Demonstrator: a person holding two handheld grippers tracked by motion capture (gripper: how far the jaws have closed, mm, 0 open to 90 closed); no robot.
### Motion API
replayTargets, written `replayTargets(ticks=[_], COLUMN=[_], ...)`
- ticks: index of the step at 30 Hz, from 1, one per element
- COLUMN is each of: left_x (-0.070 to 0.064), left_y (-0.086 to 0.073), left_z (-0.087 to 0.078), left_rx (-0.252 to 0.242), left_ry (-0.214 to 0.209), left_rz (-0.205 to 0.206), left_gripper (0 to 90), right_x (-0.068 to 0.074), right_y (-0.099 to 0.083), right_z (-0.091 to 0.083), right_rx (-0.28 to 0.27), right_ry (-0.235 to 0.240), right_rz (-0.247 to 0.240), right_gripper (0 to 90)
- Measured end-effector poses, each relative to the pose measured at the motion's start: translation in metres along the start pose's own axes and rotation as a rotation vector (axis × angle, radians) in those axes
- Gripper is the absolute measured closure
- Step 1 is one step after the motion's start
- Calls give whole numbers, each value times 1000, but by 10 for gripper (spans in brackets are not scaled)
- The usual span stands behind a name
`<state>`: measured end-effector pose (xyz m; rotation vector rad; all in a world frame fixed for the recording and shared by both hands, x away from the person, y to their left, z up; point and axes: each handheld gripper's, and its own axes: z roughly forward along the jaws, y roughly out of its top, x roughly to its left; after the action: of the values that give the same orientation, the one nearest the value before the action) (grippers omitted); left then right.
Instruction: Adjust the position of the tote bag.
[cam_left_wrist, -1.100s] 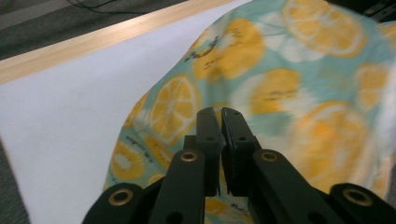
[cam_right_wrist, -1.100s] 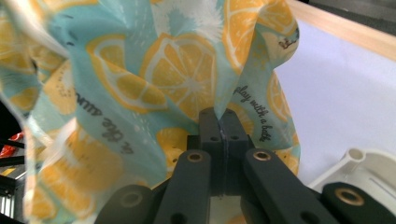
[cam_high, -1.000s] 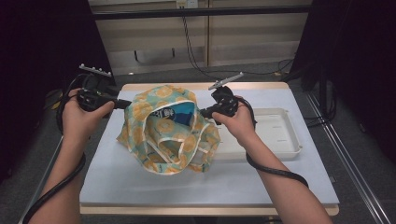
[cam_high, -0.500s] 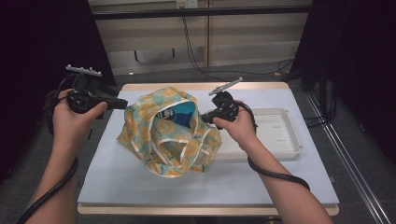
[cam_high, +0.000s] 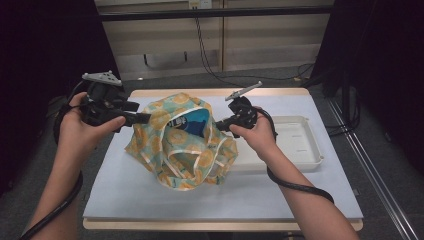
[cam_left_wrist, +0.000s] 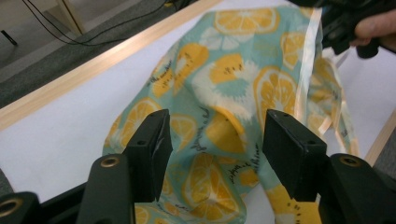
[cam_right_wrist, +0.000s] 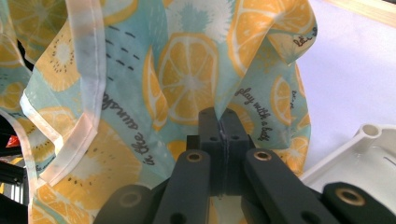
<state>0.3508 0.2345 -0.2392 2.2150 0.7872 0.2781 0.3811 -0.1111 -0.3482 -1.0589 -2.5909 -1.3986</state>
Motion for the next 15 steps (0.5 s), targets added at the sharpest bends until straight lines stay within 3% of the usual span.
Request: replayTargets(ticks=[4, 6, 8, 13, 15], left_x=[-2, -1, -1, 4, 5], left_y=[0, 1, 3, 7, 9], left_z=[12, 15, 15, 11, 5], left_rx=[49, 64, 77, 91, 69], left_ry=[19, 25, 39, 24, 24], left_rz=[23, 30, 14, -23, -42], left_gripper=[466, 627, 740, 794, 838], right_x=[0, 0, 0, -1, -1], right_y=[0, 0, 0, 1, 2], right_z=[-1, 1, 2, 1, -1], right_rx=[3, 5, 10, 2, -2], right_ry=[-6, -4, -5, -1, 3], right_rz=[0, 1, -1, -2, -1], right_gripper=[899, 898, 897, 898, 898])
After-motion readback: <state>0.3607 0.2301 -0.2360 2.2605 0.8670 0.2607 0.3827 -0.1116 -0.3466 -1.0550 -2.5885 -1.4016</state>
